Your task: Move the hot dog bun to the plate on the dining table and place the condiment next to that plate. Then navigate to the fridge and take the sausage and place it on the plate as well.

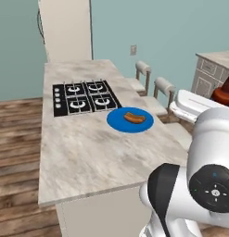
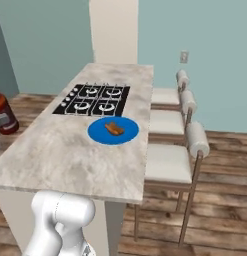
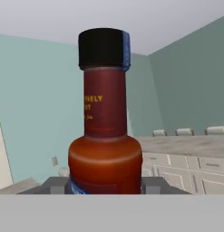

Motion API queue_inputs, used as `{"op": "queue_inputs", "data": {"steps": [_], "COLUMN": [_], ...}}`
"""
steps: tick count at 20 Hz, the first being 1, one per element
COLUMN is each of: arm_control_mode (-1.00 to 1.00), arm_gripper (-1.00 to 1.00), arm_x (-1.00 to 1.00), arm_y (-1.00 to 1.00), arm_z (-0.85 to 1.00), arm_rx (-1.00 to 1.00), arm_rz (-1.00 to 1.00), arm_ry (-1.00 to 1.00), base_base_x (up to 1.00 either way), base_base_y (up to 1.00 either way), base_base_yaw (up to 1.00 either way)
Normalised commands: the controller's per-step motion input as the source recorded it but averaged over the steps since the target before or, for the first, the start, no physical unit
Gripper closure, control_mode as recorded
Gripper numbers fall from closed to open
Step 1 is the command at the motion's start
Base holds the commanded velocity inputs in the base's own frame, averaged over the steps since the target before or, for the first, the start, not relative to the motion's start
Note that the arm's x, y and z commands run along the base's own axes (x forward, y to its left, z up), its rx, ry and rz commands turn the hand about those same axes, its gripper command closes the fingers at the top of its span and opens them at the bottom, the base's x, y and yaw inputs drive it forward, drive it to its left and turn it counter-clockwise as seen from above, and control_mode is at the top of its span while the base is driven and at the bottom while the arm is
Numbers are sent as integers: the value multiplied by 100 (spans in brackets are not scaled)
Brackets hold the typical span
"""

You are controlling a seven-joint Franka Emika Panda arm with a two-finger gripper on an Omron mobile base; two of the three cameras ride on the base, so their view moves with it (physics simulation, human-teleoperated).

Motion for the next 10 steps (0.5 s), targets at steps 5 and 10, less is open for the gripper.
{"op": "queue_inputs", "data": {"steps": [5, 10], "arm_control_mode": [100, 100], "arm_gripper": [100, 100], "arm_x": [0, 0], "arm_y": [0, 0], "arm_z": [0, 0], "arm_rx": [0, 0], "arm_rz": [0, 0], "arm_ry": [0, 0], "base_base_x": [65, 83], "base_base_y": [-47, -49], "base_base_yaw": [14, 11]}}
